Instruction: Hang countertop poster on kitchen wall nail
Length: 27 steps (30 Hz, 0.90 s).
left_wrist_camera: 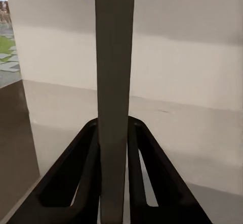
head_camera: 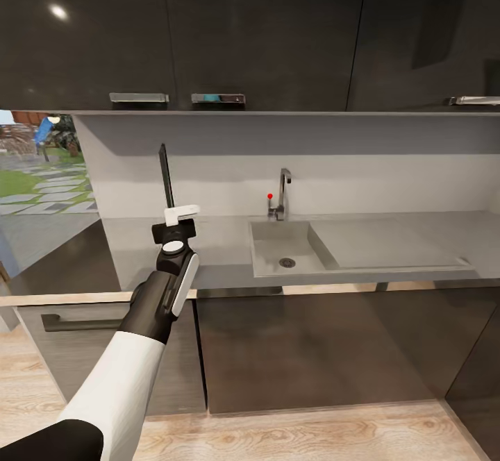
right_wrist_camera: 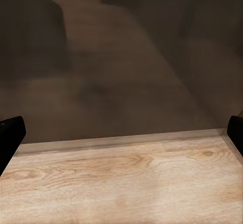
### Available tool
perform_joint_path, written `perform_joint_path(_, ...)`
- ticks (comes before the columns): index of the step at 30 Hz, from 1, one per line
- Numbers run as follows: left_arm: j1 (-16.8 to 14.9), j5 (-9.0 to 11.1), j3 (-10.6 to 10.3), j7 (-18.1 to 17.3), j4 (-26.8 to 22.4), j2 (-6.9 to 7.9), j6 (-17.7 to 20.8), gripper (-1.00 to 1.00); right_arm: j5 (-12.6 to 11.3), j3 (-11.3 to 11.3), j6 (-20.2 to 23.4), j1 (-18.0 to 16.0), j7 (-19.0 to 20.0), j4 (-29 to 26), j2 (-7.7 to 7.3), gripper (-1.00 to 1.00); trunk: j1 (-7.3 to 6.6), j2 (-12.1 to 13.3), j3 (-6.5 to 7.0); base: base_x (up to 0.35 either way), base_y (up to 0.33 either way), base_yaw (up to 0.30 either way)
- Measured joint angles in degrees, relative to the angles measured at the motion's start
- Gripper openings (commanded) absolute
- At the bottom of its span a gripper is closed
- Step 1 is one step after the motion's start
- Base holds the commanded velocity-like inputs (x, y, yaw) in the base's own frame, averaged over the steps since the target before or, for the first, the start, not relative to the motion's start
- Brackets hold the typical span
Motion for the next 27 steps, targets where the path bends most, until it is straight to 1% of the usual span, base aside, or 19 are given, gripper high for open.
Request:
perform_joint_path(5, 0.0, 0.0, 0.0, 0.0, -0.1, 0.00, 0.0, -1.00, 0.0, 0.0, 0.0, 0.0, 0.0, 0.0, 0.00, 1.00, 0.00, 0.0, 0.00, 0.000, 0.000, 0.000)
perform_joint_path(8, 0.0, -0.1, 0.0, 0.0, -1.4, 0.00, 0.2, -1.00, 0.0, 0.0, 0.0, 0.0, 0.0, 0.0, 0.00, 1.00, 0.00, 0.0, 0.00, 0.000, 0.000, 0.000)
perform_joint_path(9, 0.0, 0.2, 0.0, 0.0, -1.7, 0.00, 0.1, -1.00, 0.0, 0.0, 0.0, 0.0, 0.0, 0.0, 0.00, 1.00, 0.00, 0.0, 0.00, 0.000, 0.000, 0.000)
perform_joint_path(10, 0.0, -0.1, 0.0, -0.1, -2.3, 0.00, 0.3, -1.00, 0.0, 0.0, 0.0, 0.0, 0.0, 0.0, 0.00, 1.00, 0.00, 0.0, 0.00, 0.000, 0.000, 0.000)
perform_joint_path(11, 0.0, -0.3, 0.0, -0.2, -6.4, 0.00, 4.0, -1.00, 0.0, 0.0, 0.0, 0.0, 0.0, 0.0, 0.00, 1.00, 0.00, 0.0, 0.01, 0.000, 0.000, 0.000)
perform_joint_path(12, 0.0, -0.1, 0.0, -0.3, -6.6, 0.00, 4.2, -1.00, 0.0, 0.0, 0.0, 0.0, 0.0, 0.0, 0.00, 1.00, 0.00, 0.0, 0.00, 0.000, 0.000, 0.000)
perform_joint_path(18, 0.0, 0.0, 0.0, -0.3, -6.8, 0.00, 4.2, -1.00, 0.0, 0.0, 0.0, 0.0, 0.0, 0.0, 0.00, 1.00, 0.00, 0.0, 0.00, -0.018, 0.000, 0.000)
perform_joint_path(27, 0.0, 0.0, 0.0, -0.2, -6.8, 0.00, 4.3, -1.00, 0.0, 0.0, 0.0, 0.0, 0.0, 0.0, -0.01, 1.00, 0.01, 0.0, 0.00, -0.154, 0.000, 0.000)
